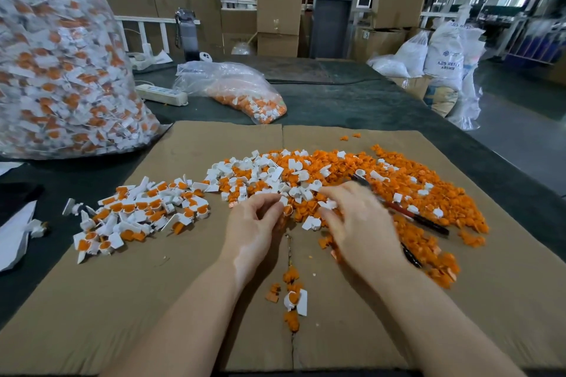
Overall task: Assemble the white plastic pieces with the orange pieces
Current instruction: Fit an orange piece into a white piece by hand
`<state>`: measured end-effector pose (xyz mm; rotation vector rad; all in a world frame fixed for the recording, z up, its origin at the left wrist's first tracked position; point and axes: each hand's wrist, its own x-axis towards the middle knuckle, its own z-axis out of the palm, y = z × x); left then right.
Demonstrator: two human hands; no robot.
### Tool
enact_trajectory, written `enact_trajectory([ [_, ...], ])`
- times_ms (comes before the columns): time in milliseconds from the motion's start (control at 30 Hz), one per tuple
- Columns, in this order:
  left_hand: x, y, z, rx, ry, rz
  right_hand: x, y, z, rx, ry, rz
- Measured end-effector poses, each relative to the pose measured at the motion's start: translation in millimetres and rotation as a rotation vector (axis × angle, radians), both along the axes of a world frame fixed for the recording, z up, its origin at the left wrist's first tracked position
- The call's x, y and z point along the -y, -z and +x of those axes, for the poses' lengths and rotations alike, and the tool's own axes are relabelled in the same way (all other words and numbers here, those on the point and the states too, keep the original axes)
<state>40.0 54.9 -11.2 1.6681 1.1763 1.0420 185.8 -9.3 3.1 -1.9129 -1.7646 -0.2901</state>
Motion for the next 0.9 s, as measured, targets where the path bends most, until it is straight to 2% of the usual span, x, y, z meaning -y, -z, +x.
enact_trajectory([
  [100, 1, -1, -4, 0.011, 0.062, -0.014, -3, 9, -29, -0.111, -0.177, 0.14],
  [233, 3, 2, -9, 0.076, 0.177, -0.059, -5, 15, -33, -0.271, -0.172, 0.154],
  [367, 5, 6, -4, -0.125, 0.189, 0.078, -3, 19, -34, -0.393, -0.169, 0.181],
  [433, 5, 6, -2, -0.161, 0.145, 0.105, -1, 20, -31, -0.438, -0.12, 0.208],
  [600, 4, 6, -2, -0.173, 0.111, 0.119, 1, 22, -23, -0.423, -0.001, 0.255],
  [767, 4, 5, -4, -0.03, 0.061, 0.054, 2, 25, -24, -0.372, 0.038, 0.261],
  [900, 4, 4, -5, -0.017, 0.073, 0.03, 4, 23, -26, -0.367, -0.123, 0.219],
])
